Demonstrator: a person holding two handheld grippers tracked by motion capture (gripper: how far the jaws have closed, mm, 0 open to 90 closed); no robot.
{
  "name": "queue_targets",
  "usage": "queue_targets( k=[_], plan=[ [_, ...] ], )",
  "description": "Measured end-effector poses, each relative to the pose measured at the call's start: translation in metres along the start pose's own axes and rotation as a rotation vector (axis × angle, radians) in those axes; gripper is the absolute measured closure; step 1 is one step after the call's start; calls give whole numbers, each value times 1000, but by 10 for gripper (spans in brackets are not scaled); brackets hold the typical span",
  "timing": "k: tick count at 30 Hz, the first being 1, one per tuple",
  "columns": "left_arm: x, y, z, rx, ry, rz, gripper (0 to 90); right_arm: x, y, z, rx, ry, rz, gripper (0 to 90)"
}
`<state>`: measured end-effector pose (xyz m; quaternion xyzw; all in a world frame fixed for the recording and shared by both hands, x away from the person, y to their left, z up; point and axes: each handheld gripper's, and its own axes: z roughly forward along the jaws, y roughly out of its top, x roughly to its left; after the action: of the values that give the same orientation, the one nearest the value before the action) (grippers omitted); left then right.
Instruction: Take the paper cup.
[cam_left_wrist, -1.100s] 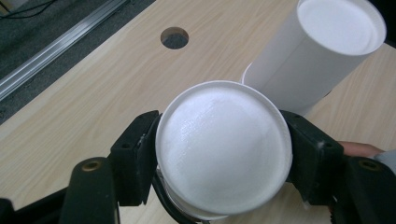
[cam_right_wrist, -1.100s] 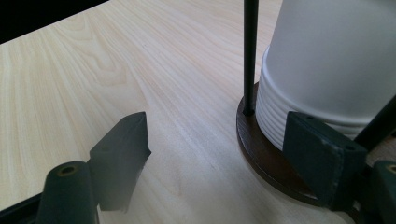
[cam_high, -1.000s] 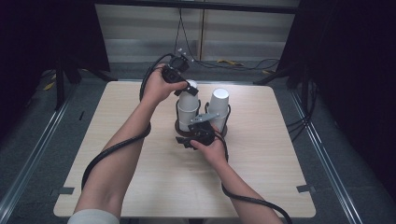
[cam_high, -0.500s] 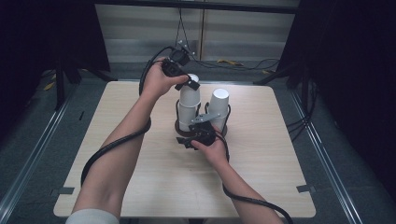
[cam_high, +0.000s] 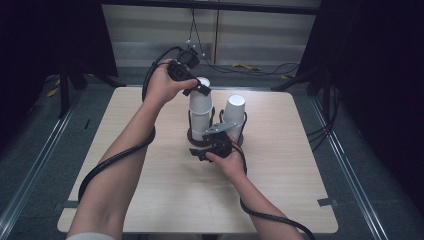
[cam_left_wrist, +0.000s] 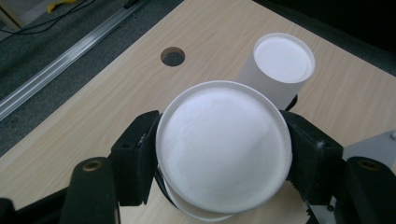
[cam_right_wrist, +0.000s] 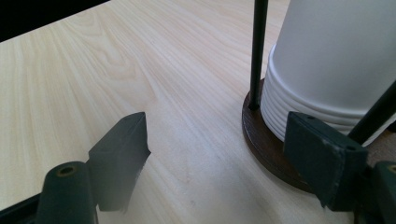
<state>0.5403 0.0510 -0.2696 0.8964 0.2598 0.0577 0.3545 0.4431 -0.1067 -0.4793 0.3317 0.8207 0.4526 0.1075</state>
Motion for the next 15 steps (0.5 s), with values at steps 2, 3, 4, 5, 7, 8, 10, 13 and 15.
queue_targets(
  k=[2,3,4,5,7,8,10,13,15],
  plan=[
    [-4,-2,-2,-6,-5,2,336,1,-1,-2,-3,9,8,208],
    [-5,-3,-3,-8,-8,4,336,2,-1,-4,4,16,6,200],
    [-8,-6,-5,-7,-14,5,336,3,-3,-6,14,17,-15,194],
    [-8,-6,-5,-7,-14,5,336,3,-3,-6,14,17,-15,194],
    [-12,-9,-7,-3,-19,23,335,4,-5,-12,12,19,-23,189],
    [-12,-9,-7,-3,-19,23,336,4,-5,-12,12,19,-23,189],
    [-15,-11,-9,-6,-26,27,336,4,-7,-16,-4,27,-27,188],
    [-23,-14,-9,-5,-40,43,336,5,-8,-25,-21,35,-45,176],
    [-25,-16,-9,1,-50,54,336,5,-8,-29,-15,35,-44,174]
  ],
)
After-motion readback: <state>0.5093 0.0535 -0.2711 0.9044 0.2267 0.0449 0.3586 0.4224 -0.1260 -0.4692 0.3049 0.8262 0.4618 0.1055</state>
